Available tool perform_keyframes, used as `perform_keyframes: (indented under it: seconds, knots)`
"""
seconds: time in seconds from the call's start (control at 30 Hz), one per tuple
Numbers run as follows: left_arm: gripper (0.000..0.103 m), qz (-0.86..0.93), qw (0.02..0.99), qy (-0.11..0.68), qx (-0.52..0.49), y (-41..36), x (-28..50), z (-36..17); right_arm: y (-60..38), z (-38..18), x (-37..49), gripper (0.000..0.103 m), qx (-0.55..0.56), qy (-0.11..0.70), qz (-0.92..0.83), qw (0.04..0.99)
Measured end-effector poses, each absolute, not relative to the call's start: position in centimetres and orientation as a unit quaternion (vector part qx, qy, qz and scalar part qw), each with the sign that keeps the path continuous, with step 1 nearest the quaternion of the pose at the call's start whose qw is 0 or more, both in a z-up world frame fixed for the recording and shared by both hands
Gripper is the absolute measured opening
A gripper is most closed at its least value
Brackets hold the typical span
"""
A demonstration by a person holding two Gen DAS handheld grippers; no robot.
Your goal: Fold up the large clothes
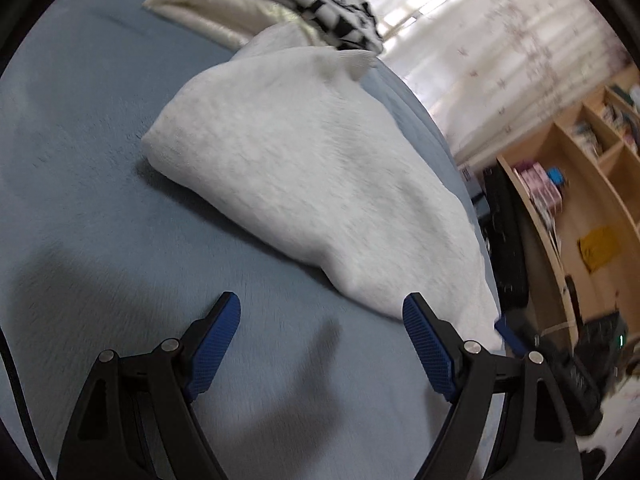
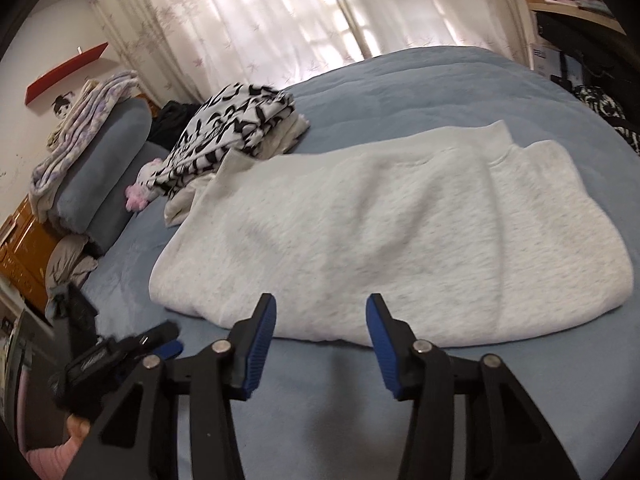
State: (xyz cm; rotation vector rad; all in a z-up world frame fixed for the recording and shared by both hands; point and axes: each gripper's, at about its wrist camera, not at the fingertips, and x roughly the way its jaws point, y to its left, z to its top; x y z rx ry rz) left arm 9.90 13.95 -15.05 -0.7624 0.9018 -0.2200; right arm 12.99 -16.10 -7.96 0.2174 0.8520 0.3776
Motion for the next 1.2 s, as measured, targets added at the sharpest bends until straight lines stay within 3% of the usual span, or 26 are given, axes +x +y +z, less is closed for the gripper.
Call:
perform_keyframes:
  seconds: [0.33,0.43,0.47,0.5,0.7,0.87,0.97,1.2]
  knots:
    - [0.081,-0.082,0.846,0.383,-0.362,14.7,18.1,-16.5,-15.3,-9.5,15.6,0.039,0.119,0.419,0.199,0.878]
    - [0.063,-0.07,0.854,0.364,-0.366,14.8,20.0,-16.5,-14.9,-8.9,17.3,0.025,0.112,0.414,0.193,0.882]
    - [0.047,-0.061,0.859,0.36,-0.358,14.7,20.4,-16.6,-14.7,-8.6,18.0,0.02,0.105,0.41,0.187,0.886]
    - [0.04,-0.054,0.862,0.357,-0.355,14.5,20.5,-16.7,-14.5,-8.3,18.6,0.017,0.098,0.406,0.181,0.891]
    - [0.019,-0.055,0.882,0.322,-0.34,14.2,20.0,-15.8,-11.7,-7.1,24.3,0.016,0.061,0.381,0.154,0.91]
    - [0.013,-0.054,0.913,0.287,-0.286,12.9,19.1,-13.2,-9.4,-11.1,28.1,0.013,0.014,0.424,0.117,0.898]
    - [0.013,-0.058,0.929,0.268,-0.247,12.1,18.4,-11.4,-8.1,-12.4,27.3,0.013,-0.035,0.397,0.102,0.911]
    - [0.013,-0.076,0.959,0.223,-0.158,8.4,17.1,-6.2,-9.8,-13.0,26.6,0.013,0.004,0.387,0.118,0.915]
